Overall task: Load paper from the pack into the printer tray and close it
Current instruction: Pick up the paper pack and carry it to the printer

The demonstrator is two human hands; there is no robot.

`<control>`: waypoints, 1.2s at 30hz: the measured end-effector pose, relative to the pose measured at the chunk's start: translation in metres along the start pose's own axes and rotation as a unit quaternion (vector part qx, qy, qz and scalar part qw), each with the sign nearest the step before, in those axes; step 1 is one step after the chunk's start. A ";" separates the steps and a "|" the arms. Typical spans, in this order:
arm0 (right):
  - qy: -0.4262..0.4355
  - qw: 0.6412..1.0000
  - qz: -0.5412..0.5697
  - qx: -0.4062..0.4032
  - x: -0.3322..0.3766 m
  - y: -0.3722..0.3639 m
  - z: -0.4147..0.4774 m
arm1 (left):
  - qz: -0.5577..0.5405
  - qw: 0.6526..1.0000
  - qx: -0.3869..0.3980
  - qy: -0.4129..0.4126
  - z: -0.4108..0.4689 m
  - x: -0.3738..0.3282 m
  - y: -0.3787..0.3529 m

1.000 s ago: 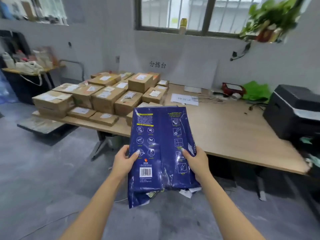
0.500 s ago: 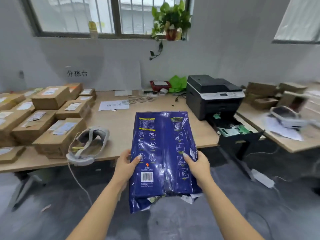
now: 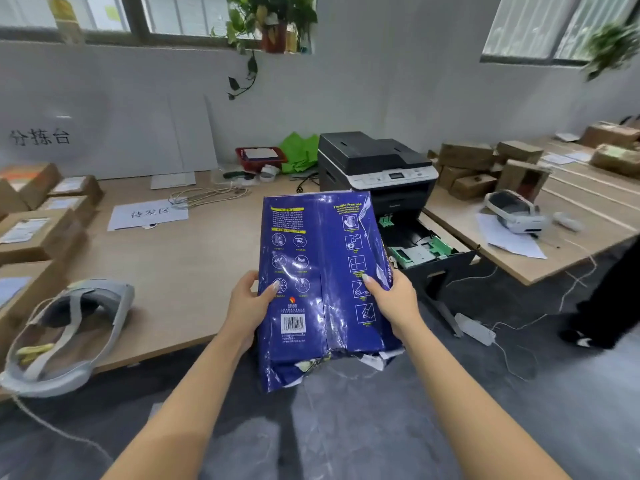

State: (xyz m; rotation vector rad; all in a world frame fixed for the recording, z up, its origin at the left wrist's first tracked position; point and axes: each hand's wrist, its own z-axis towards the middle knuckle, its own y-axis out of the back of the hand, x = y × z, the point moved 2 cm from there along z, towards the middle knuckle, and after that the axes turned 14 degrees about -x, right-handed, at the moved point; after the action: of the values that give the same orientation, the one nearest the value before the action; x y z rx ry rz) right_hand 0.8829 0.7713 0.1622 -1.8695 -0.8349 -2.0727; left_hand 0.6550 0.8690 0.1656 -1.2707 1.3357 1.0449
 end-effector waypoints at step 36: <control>-0.023 0.988 -0.090 0.121 -0.022 -0.168 0.347 | 0.043 0.985 -0.156 0.053 0.304 0.020 -0.179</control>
State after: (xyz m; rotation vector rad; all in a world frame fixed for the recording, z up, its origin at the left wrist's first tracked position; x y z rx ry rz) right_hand 1.0886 1.0928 0.1063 -1.7736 -1.2470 -1.9278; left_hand 0.8605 1.1500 0.1065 -1.5280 1.3521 1.2997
